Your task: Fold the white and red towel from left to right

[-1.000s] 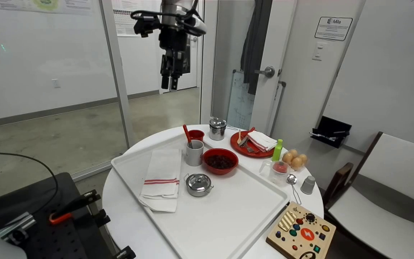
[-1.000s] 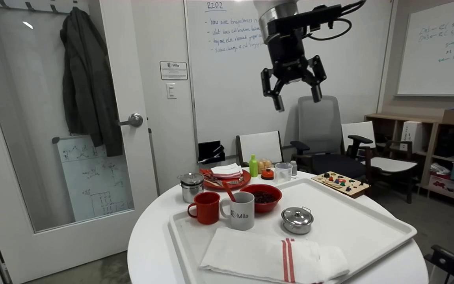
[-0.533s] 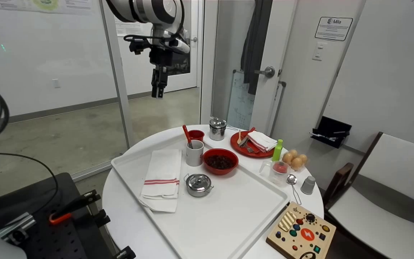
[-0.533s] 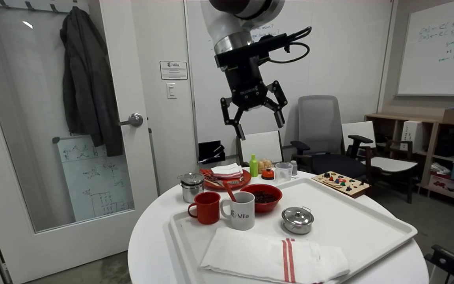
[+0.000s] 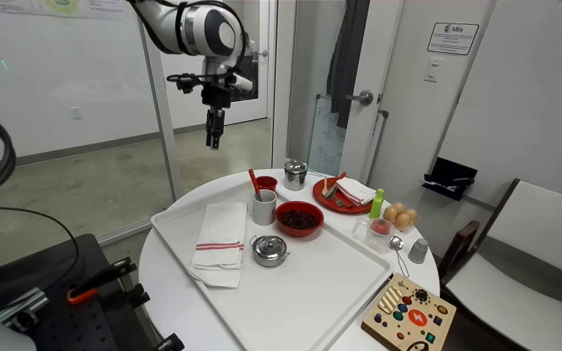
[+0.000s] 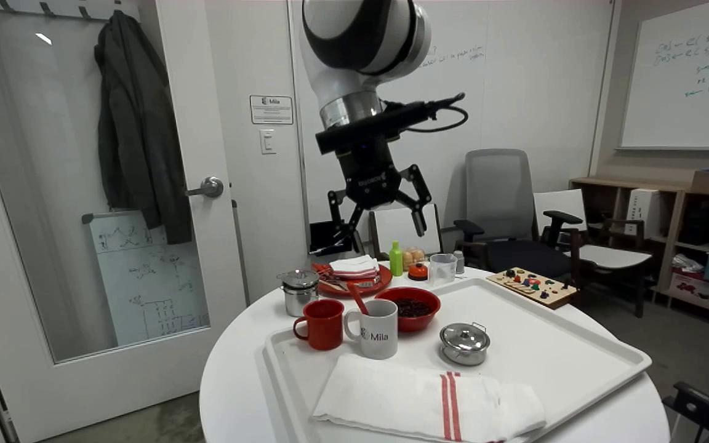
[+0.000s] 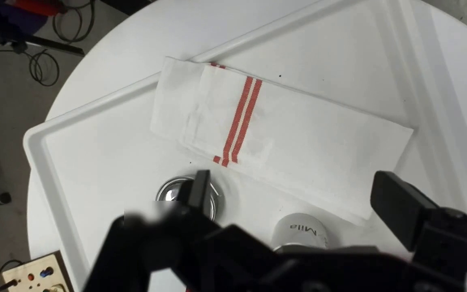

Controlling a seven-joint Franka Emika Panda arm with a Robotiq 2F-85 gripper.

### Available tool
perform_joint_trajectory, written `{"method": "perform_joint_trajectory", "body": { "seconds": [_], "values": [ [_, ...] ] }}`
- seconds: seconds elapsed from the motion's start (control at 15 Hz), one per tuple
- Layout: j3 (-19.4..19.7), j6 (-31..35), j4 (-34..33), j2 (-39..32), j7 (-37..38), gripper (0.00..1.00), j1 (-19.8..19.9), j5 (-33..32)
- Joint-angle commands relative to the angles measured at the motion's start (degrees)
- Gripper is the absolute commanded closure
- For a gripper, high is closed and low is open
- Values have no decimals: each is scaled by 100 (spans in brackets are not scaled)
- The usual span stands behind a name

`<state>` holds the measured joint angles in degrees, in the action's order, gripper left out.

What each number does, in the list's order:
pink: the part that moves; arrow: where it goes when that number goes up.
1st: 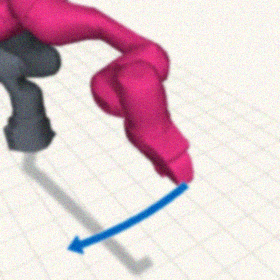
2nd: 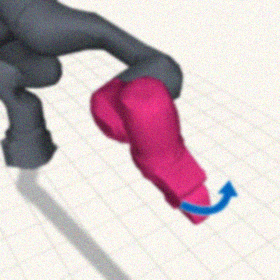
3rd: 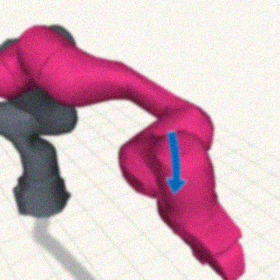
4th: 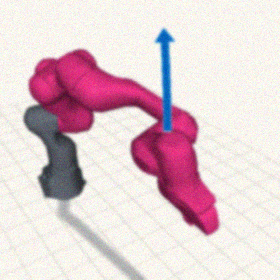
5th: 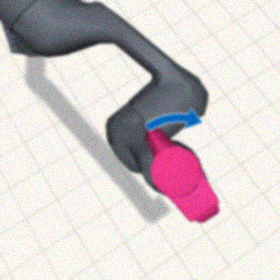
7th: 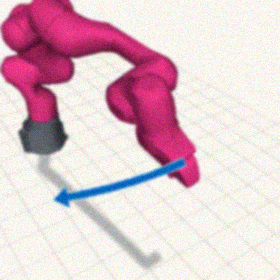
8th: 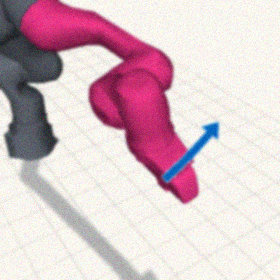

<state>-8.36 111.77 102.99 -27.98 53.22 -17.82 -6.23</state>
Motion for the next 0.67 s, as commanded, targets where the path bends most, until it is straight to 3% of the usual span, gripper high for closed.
{"method": "perform_joint_trajectory", "body": {
  "seconds": [0.0,0.13,0.4,0.47,0.6],
  "values": [
    [344,92,-843,-1006,758,0,-415,-229],
    [563,-104,-1384,-1520,1170,0,-630,-425],
    [703,-787,-2525,-2386,1101,0,-853,-611],
    [617,-280,-1702,-1877,1062,0,-697,-441],
    [648,-533,-2122,-2178,1064,0,-777,-469]
  ]
}}
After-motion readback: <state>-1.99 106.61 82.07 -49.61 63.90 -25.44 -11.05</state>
